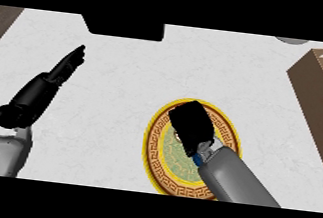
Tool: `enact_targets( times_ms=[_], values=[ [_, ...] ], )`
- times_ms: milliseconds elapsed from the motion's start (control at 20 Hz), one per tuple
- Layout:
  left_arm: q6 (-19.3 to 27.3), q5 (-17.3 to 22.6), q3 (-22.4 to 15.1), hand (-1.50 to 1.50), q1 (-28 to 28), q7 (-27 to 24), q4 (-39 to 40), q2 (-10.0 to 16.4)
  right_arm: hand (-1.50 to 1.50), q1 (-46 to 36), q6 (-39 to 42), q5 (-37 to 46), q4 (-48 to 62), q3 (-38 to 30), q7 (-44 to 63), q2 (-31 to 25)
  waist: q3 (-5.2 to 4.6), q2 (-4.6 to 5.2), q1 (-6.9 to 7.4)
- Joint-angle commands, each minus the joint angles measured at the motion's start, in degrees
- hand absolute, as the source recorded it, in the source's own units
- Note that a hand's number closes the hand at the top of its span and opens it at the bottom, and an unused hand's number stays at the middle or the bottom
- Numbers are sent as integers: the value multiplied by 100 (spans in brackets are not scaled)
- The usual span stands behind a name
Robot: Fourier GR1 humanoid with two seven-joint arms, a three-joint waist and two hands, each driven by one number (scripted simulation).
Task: Pick the cupcake from the plate and place it in the cardboard box
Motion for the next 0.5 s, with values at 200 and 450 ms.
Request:
enact_targets(
  times_ms=[200, 450],
  values=[
    [-75, -6, -18, 0, 50, -103, -88, 5, 150, -691, -782, -597, 1268, -2148, 168, -227, 17, 96, 133],
    [-119, -40, -31, 0, -59, -206, -4, 42, 150, -1571, -1410, -903, 2394, -3350, 294, -648, 17, 143, 261]
  ],
)
